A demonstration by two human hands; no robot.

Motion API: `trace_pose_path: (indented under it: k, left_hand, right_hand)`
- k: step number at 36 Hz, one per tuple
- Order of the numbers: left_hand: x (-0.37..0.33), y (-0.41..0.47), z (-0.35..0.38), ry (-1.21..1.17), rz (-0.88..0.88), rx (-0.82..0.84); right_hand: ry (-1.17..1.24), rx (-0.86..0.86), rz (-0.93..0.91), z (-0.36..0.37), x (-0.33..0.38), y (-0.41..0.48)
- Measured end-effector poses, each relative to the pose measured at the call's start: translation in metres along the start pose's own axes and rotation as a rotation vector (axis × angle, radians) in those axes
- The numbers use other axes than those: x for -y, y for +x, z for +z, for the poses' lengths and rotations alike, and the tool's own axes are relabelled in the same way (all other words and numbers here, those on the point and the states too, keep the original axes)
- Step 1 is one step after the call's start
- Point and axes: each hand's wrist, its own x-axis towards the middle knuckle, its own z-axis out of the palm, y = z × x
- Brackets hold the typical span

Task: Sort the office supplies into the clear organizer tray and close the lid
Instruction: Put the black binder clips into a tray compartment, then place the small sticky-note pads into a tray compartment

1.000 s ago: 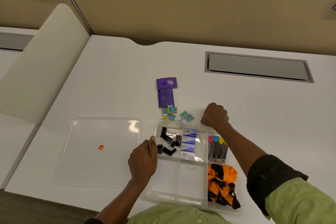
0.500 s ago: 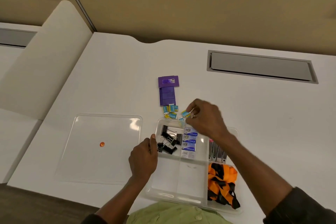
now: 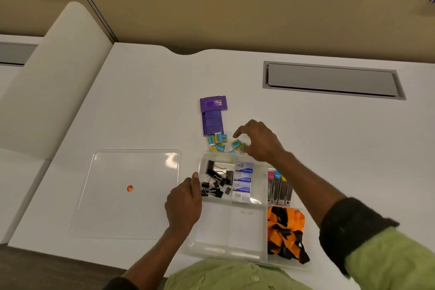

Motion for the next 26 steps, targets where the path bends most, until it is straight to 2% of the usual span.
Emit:
trace_pose_path:
  k: [3, 6, 12, 16, 18, 21, 24, 26]
  left_hand:
    - [0.002, 0.001, 0.002, 0.021, -0.008, 0.007]
    - [0.003, 0.001, 0.002, 0.017, -0.01, 0.007]
    - [-0.001, -0.001, -0.002, -0.009, -0.022, 0.004]
    - [0.001, 0.0, -0.001, -0.004, -0.015, 0.005]
    - [0.0, -0.001, -0.002, -0.009, -0.013, 0.004]
    - [-0.001, -0.001, -0.002, -0.012, -0.022, 0.013]
    - [0.0, 0.0, -0.002, -0.016, -0.025, 0.013]
    - [0.0, 0.0, -0.002, -0.024, -0.022, 0.016]
  right_hand:
    - [-0.126, 0.153, -0.145, -0.003, -0.006, 0.015]
    - [-0.268, 0.232, -0.269, -0.003, -0.006, 0.023]
    - [-0.363, 0.222, -0.383, -0.001, -0.005, 0.028]
    - [-0.276, 0.15, -0.261, 0.005, -0.011, 0.03]
    - [-0.165, 0.111, -0.14, 0.007, -0.015, 0.029]
    - [0.048, -0.039, -0.001, 0.004, -0.012, 0.016]
    - [0.196, -0.186, 0.041, -0.008, 0.01, -0.016]
    - [0.242, -0.219, 0.045, -0.016, 0.032, -0.05]
